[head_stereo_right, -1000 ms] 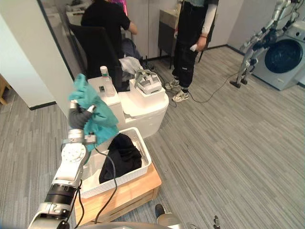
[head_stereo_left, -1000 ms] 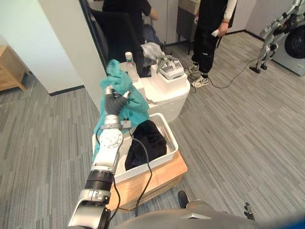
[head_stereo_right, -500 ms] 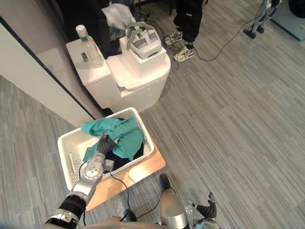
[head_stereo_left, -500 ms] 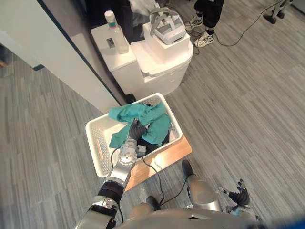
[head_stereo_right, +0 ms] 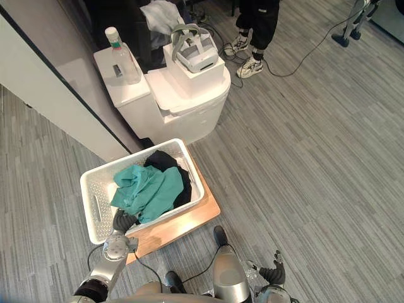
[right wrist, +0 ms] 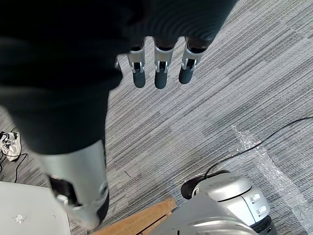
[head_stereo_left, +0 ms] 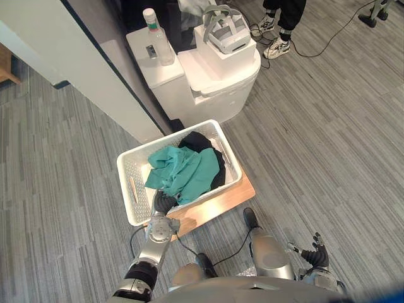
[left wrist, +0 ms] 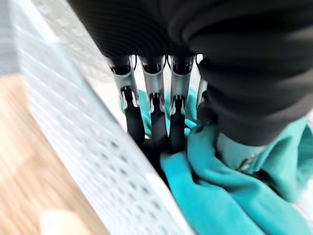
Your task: Tidy the bed and pick cloth on bed and put in laundry
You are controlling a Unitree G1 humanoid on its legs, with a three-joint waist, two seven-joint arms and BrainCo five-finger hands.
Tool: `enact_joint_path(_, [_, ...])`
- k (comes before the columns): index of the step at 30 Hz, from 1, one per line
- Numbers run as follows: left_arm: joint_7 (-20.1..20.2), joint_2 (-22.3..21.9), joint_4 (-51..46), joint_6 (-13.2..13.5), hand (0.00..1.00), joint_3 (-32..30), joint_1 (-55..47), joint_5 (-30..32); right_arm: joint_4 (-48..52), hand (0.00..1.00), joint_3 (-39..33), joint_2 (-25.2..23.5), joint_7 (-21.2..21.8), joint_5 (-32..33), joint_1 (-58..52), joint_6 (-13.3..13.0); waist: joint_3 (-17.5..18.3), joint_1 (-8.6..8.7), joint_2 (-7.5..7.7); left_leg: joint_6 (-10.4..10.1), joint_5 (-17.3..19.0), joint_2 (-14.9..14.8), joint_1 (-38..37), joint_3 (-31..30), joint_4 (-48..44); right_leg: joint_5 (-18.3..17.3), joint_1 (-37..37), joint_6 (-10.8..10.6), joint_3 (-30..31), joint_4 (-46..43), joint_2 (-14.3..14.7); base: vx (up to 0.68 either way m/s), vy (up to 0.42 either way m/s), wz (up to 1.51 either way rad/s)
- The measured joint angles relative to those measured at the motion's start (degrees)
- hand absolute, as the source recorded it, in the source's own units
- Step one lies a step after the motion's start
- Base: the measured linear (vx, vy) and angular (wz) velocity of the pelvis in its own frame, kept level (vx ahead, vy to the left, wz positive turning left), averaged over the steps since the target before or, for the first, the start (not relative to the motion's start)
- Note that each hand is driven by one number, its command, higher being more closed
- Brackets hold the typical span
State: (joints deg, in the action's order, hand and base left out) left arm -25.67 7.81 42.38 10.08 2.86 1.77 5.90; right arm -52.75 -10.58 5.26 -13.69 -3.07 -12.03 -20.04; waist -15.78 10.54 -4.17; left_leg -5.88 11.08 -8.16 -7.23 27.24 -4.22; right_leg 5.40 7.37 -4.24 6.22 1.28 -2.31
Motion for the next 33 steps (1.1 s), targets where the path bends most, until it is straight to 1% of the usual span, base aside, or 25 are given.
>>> enact_joint_path(2, [-1.2, -0.4, -0.1, 0.5, 0.0, -1.2, 0.1, -0.3, 0.0, 0.0, 0.0, 0.1, 0.1, -0.6, -0.7, -0.6, 0.0, -0.55, -0.4, -0.1, -0.1, -0.1, -0.4, -0.1, 0.2, 0.0, -0.4, 0.0, -0.3, 0.1, 0.1, 0.06, -0.01, 0.05])
enact_joint_path(4, [-2.0, -0.3, -0.3, 1.3, 0.0, -2.7, 0.2, -0.8, 0.0, 0.0, 0.0, 0.1, 0.2, -0.6, -1.3, -0.9, 0.1, -0.68, -0.6, -0.1, -0.1, -0.2, -0.9, -0.5, 0.3, 0.0, -1.4, 0.0, -0.9, 0.5, 0.1, 0.05, -0.004, 0.14])
enact_joint_path(5, [-2.2, -0.3, -0.9, 2.3, 0.0, -4.0, 0.1, -2.3, 0.0, 0.0, 0.0, 0.1, 0.2, -0.6, -1.6, -0.9, 0.1, -0.69, -0.6, -0.1, -0.1, -0.3, -1.4, -1.0, 0.4, 0.0, -2.1, 0.0, -1.3, 0.8, 0.1, 0.02, -0.004, 0.16])
enact_joint_path(8, [-2.3, 0.1, -5.1, 4.1, 0.0, -6.4, -0.7, -4.9, 0.0, 0.0, 0.0, 0.1, 0.3, -0.5, -2.0, -1.0, 0.4, -1.11, -0.62, -0.1, -0.3, -0.3, -1.9, -1.4, 1.0, 0.0, -2.8, 0.0, -2.3, 1.0, 0.0, -0.01, -0.007, 0.11])
enact_joint_path(10, [-2.3, 1.0, -8.6, 5.1, 0.0, -7.4, -1.4, -5.5, 0.0, 0.0, -0.1, 0.0, 0.6, -0.6, -3.1, -1.0, 1.6, -2.13, -0.68, -0.2, -0.3, -0.3, -1.9, -1.5, 1.1, 0.0, -3.3, 0.0, -2.5, 1.9, -0.1, -0.01, -0.025, 0.06])
enact_joint_path(13, [-2.0, 1.8, -12.6, 6.3, 0.0, -8.2, -2.3, -8.4, 0.1, 0.0, -0.1, 0.0, 0.6, -0.6, -4.2, -1.0, 1.8, -2.22, -0.71, -0.3, -0.4, -0.6, -2.7, -2.7, 1.2, -0.1, -4.7, 0.2, -3.7, 2.2, 0.0, 0.0, -0.026, 0.17])
enact_joint_path(14, [-1.6, 1.8, -14.1, 6.9, 0.0, -8.7, -2.7, -10.2, 0.1, 0.0, -0.1, -0.1, 0.6, -0.6, -4.5, -1.0, 2.3, -2.3, -0.63, -0.3, -0.4, -0.6, -2.7, -2.7, 1.2, -0.2, -4.8, 0.3, -3.9, 2.3, 0.0, -0.02, -0.042, 0.14])
enact_joint_path(16, [0.0, 1.7, -16.3, 7.7, 0.0, -9.9, -3.6, -14.8, 0.1, 0.0, -0.1, -0.2, 0.6, -0.6, -5.3, -1.0, 3.5, -3.42, -0.57, -0.5, -0.5, -0.8, -2.7, -2.8, 1.3, -0.2, -5.0, 0.3, -4.1, 2.6, 0.1, -0.02, -0.042, 0.03])
enact_joint_path(17, [0.8, 1.5, -16.9, 8.4, 0.0, -10.0, -3.8, -16.4, 0.2, 0.0, -0.1, -0.2, 0.6, -0.6, -5.6, -1.0, 3.7, -3.72, -0.51, -0.5, -0.5, -0.8, -2.7, -2.8, 1.3, -0.2, -5.0, 0.3, -4.1, 2.7, 0.1, -0.02, -0.035, 0.07])
enact_joint_path(18, [1.9, 0.9, -18.6, 9.1, 0.0, -10.8, -4.5, -18.9, 0.2, 0.0, -0.1, -0.4, 0.6, -0.6, -6.1, -1.0, 4.0, -4.01, -0.33, -0.5, -0.7, -0.8, -2.7, -3.2, 1.4, -0.1, -5.3, 0.3, -4.5, 2.9, 0.0, -0.02, -0.029, 0.22])
enact_joint_path(20, [3.9, -0.5, -21.5, 10.6, 0.0, -12.2, -6.2, -23.7, 0.8, 0.0, 0.0, -0.9, 0.6, -0.6, -7.0, -0.9, 4.5, -4.07, 0.06, -0.5, -0.9, -0.9, -2.8, -4.4, 1.6, -0.2, -6.2, 0.4, -5.7, 3.3, -0.1, -0.02, -0.037, 0.26])
enact_joint_path(21, [5.5, -1.6, -23.3, 10.9, 0.0, -12.8, -7.7, -27.5, 1.4, 0.0, 0.0, -1.2, 0.6, -0.6, -7.9, -0.8, 5.6, -4.88, 0.31, -0.5, -1.1, -0.9, -2.9, -4.4, 2.0, -0.1, -6.3, 0.5, -5.9, 3.6, -0.1, -0.01, -0.035, 0.1])
enact_joint_path(22, [6.0, -2.1, -24.0, 11.0, 0.0, -13.3, -8.3, -29.3, 1.9, 0.0, -0.1, -1.4, 0.6, -0.6, -8.4, -0.8, 6.0, -5.22, 0.51, -0.5, -1.2, -0.9, -2.9, -4.5, 2.0, -0.1, -6.6, 0.5, -6.0, 3.9, -0.1, 0.0, -0.037, 0.2])
enact_joint_path(23, [8.6, -3.6, -25.5, 11.0, 0.0, -14.5, -11.1, -37.1, 2.7, 0.0, -0.1, -2.0, 0.6, -0.6, -9.1, -0.6, 6.3, -5.59, 1.0, -0.5, -1.2, -1.1, -3.9, -5.2, 2.0, -0.2, -8.1, 0.7, -6.9, 4.1, -0.1, 0.0, -0.027, 0.23])
enact_joint_path(24, [9.8, -4.0, -25.5, 10.9, 0.0, -15.0, -11.9, -39.8, 3.0, 0.0, 0.0, -2.1, 0.6, -0.6, -9.4, -0.4, 6.5, -5.7, 1.11, -0.5, -1.2, -1.2, -4.1, -5.5, 2.0, -0.3, -8.5, 0.8, -7.2, 4.1, -0.1, -0.01, -0.025, 0.26])
enact_joint_path(25, [11.0, -4.3, -25.6, 10.3, 0.0, -15.7, -12.7, -42.6, 3.5, 0.0, 0.0, -2.2, 0.7, -0.6, -9.7, -0.2, 6.8, -5.84, 1.27, -0.5, -1.2, -1.3, -4.4, -5.6, 2.0, -0.4, -8.9, 0.9, -7.4, 4.1, 0.0, -0.01, -0.014, 0.12])
enact_joint_path(26, [13.0, -4.8, -25.5, 8.7, 0.0, -17.1, -14.2, -46.6, 4.5, 0.0, 0.0, -2.6, 0.8, -0.6, -10.5, 0.0, 7.4, -6.74, 1.58, -0.5, -1.2, -1.4, -4.8, -5.6, 2.0, -0.5, -9.4, 1.0, -7.7, 4.1, 0.0, -0.02, -0.02, 0.13])
enact_joint_path(28, [16.1, -5.1, -24.8, 4.8, 0.0, -18.8, -16.6, -49.5, 4.7, 0.0, -0.1, -3.0, 1.2, -0.6, -11.0, 0.4, 8.1, -7.72, 2.31, -0.5, -1.2, -1.6, -5.2, -6.0, 2.0, -0.7, -10.2, 1.0, -8.5, 4.1, 0.0, -0.03, -0.028, 0.15])
enact_joint_path(29, [19.0, -5.3, -22.9, 1.3, 0.0, -19.7, -18.1, -50.4, 4.7, 0.0, -0.2, -3.2, 1.3, -0.7, -11.1, 0.4, 8.3, -8.41, 2.55, -0.5, -1.2, -1.7, -5.7, -6.0, 2.0, -0.8, -10.7, 1.1, -8.6, 4.1, 0.1, -0.04, -0.026, 0.15])
enact_joint_path(30, [22.2, -6.0, -19.1, -2.5, 0.0, -20.4, -19.6, -51.4, 4.7, 0.0, -0.7, -3.5, 1.4, -1.6, -11.4, 0.3, 8.6, -8.69, 2.66, -0.5, -1.2, -1.7, -6.1, -6.3, 2.0, -1.1, -11.4, 1.1, -9.0, 4.1, 0.0, -0.03, -0.018, 0.14])
enact_joint_path(31, [23.7, -6.5, -16.9, -4.0, 0.0, -21.1, -20.3, -51.2, 4.7, 0.0, -1.4, -3.9, 1.5, -2.1, -11.4, 0.3, 8.7, -8.8, 2.86, -0.5, -1.2, -1.7, -6.4, -6.6, 2.0, -1.3, -11.8, 1.0, -9.4, 4.1, -0.1, -0.03, -0.017, 0.22])
enact_joint_path(32, [26.0, -7.4, -12.5, -5.9, 0.0, -21.7, -22.0, -50.0, 4.7, 0.0, -2.9, -4.8, 1.7, -2.9, -11.5, 0.2, 9.0, -9.12, 2.61, -0.5, -1.2, -1.7, -6.6, -7.0, 2.2, -1.6, -12.3, 1.0, -9.9, 4.1, -0.1, -0.02, -0.013, 0.19])
enact_joint_path(33, [27.6, -8.4, -9.6, -6.6, 0.0, -22.1, -23.1, -47.8, 4.7, 0.0, -3.8, -5.3, 1.8, -2.9, -11.9, -0.2, 9.5, -9.55, 2.87, -0.5, -1.1, -1.8, -6.7, -7.1, 2.2, -1.7, -12.5, 1.0, -10.1, 4.1, -0.2, -0.02, -0.015, 0.17])
